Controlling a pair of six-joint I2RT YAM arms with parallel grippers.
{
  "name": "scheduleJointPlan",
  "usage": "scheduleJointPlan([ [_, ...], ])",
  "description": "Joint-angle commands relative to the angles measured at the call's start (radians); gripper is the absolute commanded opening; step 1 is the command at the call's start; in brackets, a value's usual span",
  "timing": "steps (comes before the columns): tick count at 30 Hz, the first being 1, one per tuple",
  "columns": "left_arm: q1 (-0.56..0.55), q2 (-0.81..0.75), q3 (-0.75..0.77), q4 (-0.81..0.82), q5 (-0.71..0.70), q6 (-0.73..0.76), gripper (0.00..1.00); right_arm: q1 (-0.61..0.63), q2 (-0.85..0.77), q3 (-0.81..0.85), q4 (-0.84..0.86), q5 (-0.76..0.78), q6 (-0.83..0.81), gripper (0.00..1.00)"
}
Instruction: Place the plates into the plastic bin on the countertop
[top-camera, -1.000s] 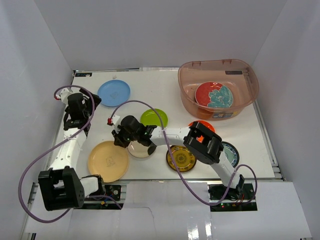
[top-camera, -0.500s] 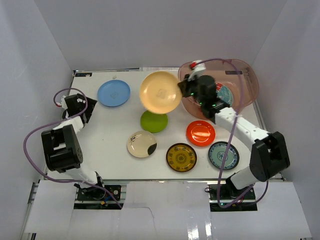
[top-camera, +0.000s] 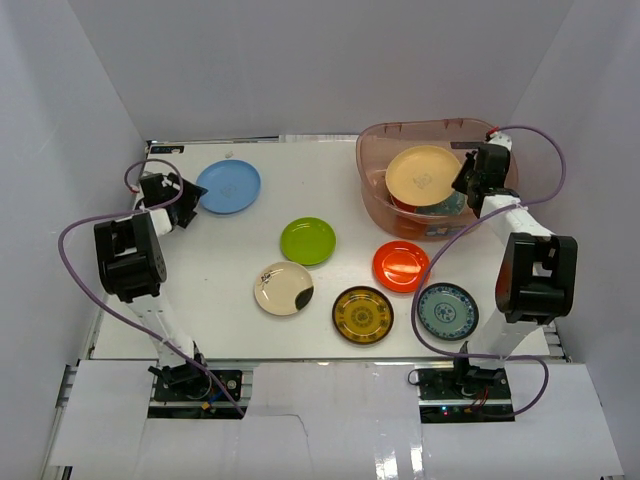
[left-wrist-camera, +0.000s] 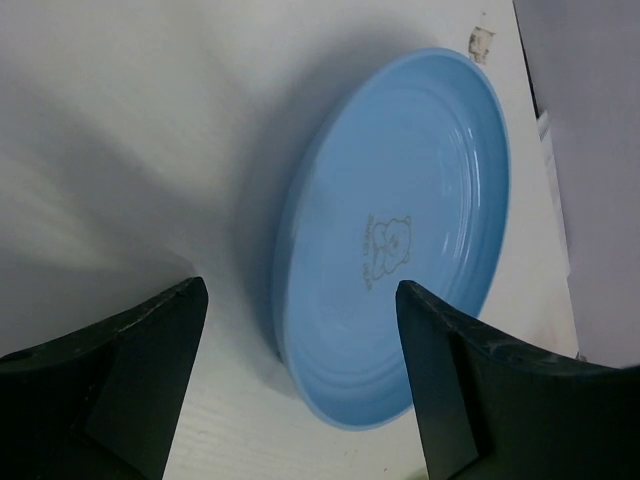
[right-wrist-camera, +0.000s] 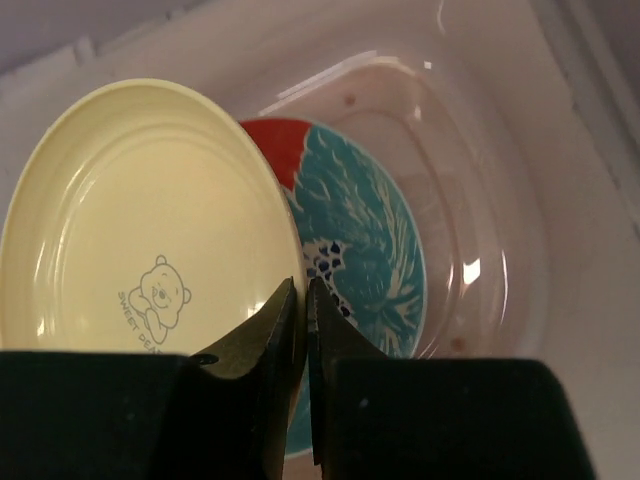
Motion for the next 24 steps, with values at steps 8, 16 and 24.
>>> scheduleJointPlan([
  [8, -0.081, 0.101, 0.169, -0.115, -0.077, 0.083, 0.64, -0.011, -0.107, 0.006, -0.015, -0.126, 0.022, 0.79],
  [16, -0.089, -0.004, 0.122, -0.137, -0.134, 0.098, 0.0, 0.091, -0.323, -0.198, 0.112, -0.367, 0.082, 0.83],
  [24, -0.124, -0.399, -0.135, -0.054, -0.09, 0.043, 0.0, 0.452, -0.298, -0.106, 0.081, -0.418, 0.037, 0.95],
])
